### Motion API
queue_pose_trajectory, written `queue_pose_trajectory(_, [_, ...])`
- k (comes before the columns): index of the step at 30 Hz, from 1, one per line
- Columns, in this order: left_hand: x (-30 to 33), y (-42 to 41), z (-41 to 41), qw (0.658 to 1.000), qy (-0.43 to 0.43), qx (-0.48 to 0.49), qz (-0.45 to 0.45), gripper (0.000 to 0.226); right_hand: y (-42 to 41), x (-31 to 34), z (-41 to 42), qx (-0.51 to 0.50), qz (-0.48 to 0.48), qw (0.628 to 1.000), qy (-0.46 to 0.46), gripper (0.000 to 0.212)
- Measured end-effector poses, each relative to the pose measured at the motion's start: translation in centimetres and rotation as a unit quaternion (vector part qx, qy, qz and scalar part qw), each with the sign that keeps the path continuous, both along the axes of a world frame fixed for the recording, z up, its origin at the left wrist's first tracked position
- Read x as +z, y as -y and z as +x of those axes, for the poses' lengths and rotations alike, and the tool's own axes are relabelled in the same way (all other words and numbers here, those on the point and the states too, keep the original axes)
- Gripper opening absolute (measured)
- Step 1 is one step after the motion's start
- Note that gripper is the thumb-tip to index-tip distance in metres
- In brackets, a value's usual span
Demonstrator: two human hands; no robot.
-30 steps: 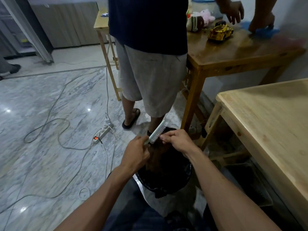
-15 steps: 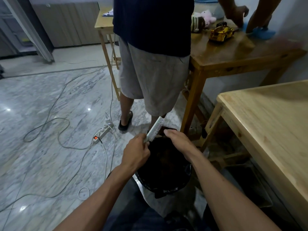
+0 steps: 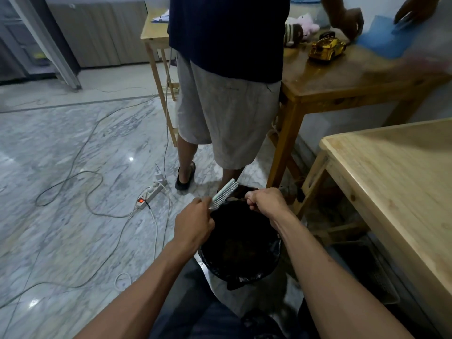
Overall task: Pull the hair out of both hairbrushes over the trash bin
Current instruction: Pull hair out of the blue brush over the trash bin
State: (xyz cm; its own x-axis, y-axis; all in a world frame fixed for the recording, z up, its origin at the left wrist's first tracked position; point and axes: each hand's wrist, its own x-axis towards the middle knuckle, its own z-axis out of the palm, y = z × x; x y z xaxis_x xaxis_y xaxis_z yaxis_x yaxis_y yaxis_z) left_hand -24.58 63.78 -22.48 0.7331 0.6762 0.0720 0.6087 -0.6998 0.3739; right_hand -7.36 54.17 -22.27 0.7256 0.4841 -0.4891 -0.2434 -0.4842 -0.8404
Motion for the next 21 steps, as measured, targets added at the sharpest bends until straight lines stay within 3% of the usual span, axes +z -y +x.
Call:
queue_pose_trajectory(3, [-0.1,-1.0,-0.9,0.999,0.022,0.021,-0.021,0.022,1.1,0.1,0.9,-0.007,-0.026,0.999,0.029,0.017])
queue_pose_trajectory(6, [-0.3,-0.9,-0.5,0.999,0.043,-0.002,-0.031,0.02,1.3,-0.7,0.8,0.096,-0.054,0.99,0.092,0.042])
queue_pose_trajectory(9, [-0.4,-0.2,0.2,0.992,0.08,-0.028,-0.092,0.023,0.1,-1.4,-0.5,0.166,-0.009,0.986,0.031,0.045])
queue_pose_trajectory(11, [-0.4,0.1,0.4,0.984,0.091,-0.052,-0.146,0.026,-0.6,-1.7,-1.1,0.143,0.08,0.984,-0.066,0.037])
queue_pose_trajectory(14, [-0.3,0.4,0.4,0.978,0.088,-0.035,-0.185,0.029,-0.9,-1.6,-1.1,0.075,0.172,0.977,-0.101,0.028])
queue_pose_trajectory(21, [-1.1,0.6,0.7,0.994,0.007,-0.005,-0.106,0.03,-0.8,-1.4,-0.9,0.04,0.115,0.989,-0.081,0.027])
